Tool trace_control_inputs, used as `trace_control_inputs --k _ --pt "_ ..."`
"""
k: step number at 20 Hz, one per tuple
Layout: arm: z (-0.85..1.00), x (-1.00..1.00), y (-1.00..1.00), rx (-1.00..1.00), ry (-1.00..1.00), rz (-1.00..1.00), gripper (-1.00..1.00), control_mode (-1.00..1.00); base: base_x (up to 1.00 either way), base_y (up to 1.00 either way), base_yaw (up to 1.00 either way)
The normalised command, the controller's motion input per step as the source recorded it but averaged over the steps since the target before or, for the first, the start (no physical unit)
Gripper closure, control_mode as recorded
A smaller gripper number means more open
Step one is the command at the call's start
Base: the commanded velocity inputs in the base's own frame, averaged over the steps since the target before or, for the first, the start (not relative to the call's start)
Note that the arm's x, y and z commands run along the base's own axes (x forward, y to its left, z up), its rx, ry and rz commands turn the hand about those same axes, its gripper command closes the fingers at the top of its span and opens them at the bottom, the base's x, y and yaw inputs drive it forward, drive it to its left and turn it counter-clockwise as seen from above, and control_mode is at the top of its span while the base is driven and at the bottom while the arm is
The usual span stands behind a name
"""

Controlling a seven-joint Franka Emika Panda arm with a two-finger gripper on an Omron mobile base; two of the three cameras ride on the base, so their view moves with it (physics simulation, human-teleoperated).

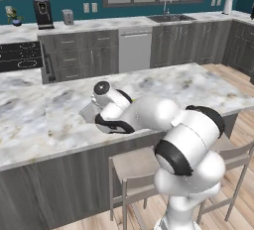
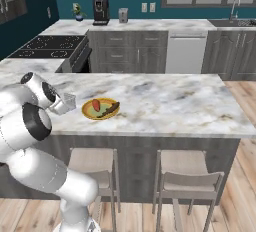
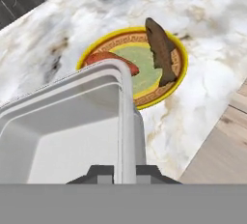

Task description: Retrieve the tupperware and aluminum foil from the cabinet and place them on the dining counter near the plate with sweet potato and fish to prepare for storing leftovers.

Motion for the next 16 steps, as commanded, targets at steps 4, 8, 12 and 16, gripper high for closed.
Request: trace_control_inputs --k 4,8,12,16 --pt "-0.7 0.62 0.15 0.0 0.01 -0.12 1.0 -1.0 0.0 0.0 0.0" --pt "-0.65 0.5 0.31 0.0 0.03 -0.12 1.0 -1.0 0.0 0.0 0.0" --pt "-0.4 0.39 0.58 0.0 0.0 -0.1 1.0 -1.0 0.0 0.0 0.0" --pt "-0.3 0.57 0.44 0.0 0.0 -0.09 1.0 -1.0 0.0 0.0 0.0"
